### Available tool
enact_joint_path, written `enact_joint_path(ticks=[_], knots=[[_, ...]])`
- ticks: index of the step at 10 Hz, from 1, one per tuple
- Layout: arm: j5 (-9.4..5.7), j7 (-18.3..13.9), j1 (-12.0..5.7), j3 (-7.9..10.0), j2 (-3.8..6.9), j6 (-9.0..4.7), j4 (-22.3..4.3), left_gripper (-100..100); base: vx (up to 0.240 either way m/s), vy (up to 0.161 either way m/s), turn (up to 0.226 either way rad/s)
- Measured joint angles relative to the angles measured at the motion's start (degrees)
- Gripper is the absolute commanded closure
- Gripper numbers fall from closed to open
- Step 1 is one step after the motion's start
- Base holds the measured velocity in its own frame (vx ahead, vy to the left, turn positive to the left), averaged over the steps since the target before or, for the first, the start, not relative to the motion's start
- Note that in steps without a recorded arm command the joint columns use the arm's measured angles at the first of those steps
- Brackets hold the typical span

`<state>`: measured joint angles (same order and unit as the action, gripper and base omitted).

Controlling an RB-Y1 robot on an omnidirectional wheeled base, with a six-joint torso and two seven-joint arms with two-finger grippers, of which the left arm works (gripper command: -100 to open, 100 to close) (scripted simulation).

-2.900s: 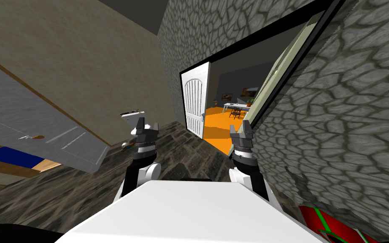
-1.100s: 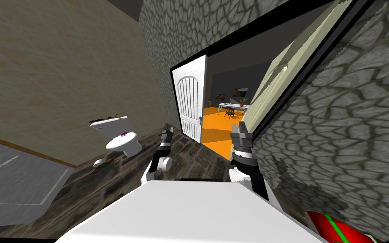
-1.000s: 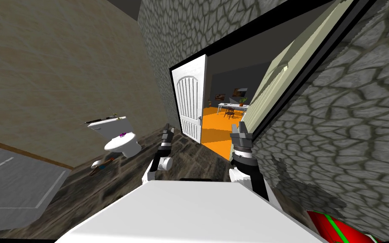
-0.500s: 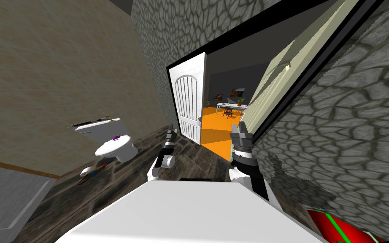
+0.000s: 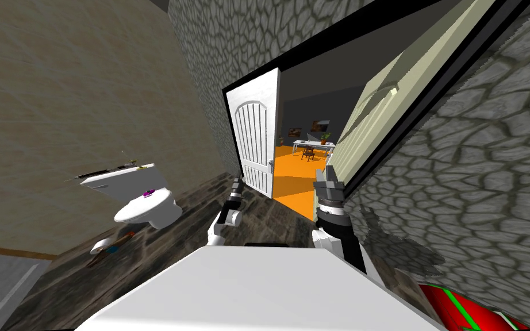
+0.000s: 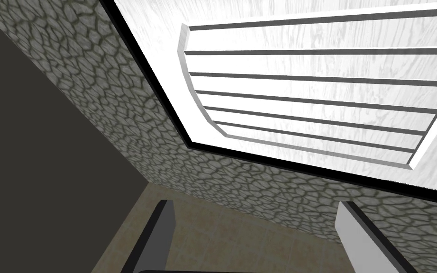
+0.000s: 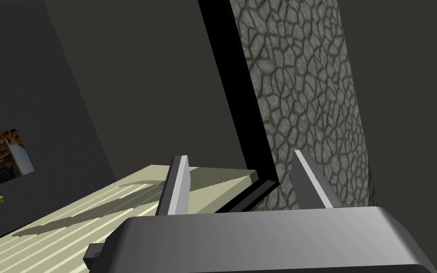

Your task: Push the door open

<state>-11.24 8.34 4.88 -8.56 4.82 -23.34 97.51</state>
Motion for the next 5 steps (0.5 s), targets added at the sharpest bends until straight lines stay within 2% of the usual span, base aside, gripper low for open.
enact_joint_path(ticks=[1,2,5], knots=[[-0.28,-0.01,-0.54,-0.32,0.16,-0.08,-1.28,-100,0.104,0.055,-0.065],[-0.39,0.31,-0.96,-0.83,-0.16,0.08,-2.22,-100,0.1,0.06,-0.076],[-1.12,0.69,-3.84,-1.73,-0.25,-0.34,-7.61,-100,0.079,0.049,-0.074]])
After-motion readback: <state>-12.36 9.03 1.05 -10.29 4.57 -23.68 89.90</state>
